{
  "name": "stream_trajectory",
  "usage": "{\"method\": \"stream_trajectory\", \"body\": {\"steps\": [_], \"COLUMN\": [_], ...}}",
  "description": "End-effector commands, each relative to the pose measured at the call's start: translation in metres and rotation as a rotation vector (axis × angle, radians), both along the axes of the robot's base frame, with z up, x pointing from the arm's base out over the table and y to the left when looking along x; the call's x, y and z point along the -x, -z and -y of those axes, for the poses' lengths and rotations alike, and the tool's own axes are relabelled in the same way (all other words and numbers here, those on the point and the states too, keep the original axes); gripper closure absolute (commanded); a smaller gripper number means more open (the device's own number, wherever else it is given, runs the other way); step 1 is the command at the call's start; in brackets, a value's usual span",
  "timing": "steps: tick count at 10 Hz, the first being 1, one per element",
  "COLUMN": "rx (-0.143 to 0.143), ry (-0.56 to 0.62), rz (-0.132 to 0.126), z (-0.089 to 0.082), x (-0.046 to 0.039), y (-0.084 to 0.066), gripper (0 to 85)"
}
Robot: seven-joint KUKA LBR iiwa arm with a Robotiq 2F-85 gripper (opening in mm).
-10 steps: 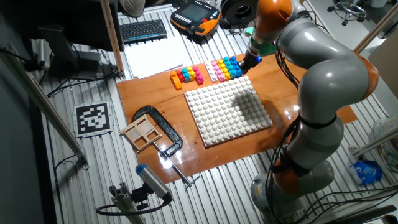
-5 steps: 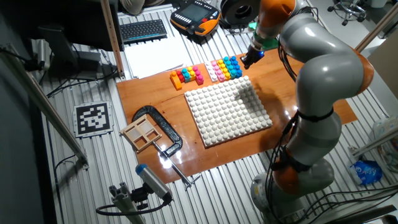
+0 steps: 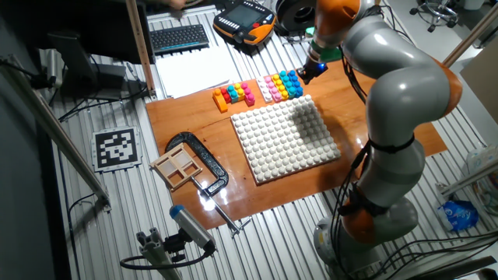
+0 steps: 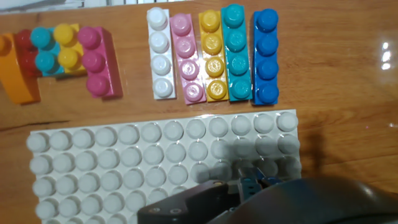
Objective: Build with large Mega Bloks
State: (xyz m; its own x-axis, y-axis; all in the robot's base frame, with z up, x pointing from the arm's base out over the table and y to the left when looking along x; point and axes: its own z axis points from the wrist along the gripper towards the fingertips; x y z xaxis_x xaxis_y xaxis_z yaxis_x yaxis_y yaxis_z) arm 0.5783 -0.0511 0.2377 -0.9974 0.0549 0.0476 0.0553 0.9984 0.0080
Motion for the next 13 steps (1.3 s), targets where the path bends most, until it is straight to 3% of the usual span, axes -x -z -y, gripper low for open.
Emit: {"method": "stream_trajectory", "body": {"steps": [1, 5, 10, 11, 12, 13], "rx": [0.005, -0.006, 0.054, 0.041, 0.004, 0.022], "ry": [0.008, 0.032, 0.044, 0.036, 0.062, 0.077], "rz": [-0.002, -0.03, 0.004, 0.007, 0.002, 0.001], "z": [0.0, -0.005, -0.006, -0.006, -0.006, -0.006], "x": [-0.0003, 0.0013, 0.0016, 0.0016, 0.0016, 0.0016], "y": [0.001, -0.004, -0.01, -0.01, -0.01, -0.01], "gripper": [85.0, 85.0, 85.0, 85.0, 85.0, 85.0]}}
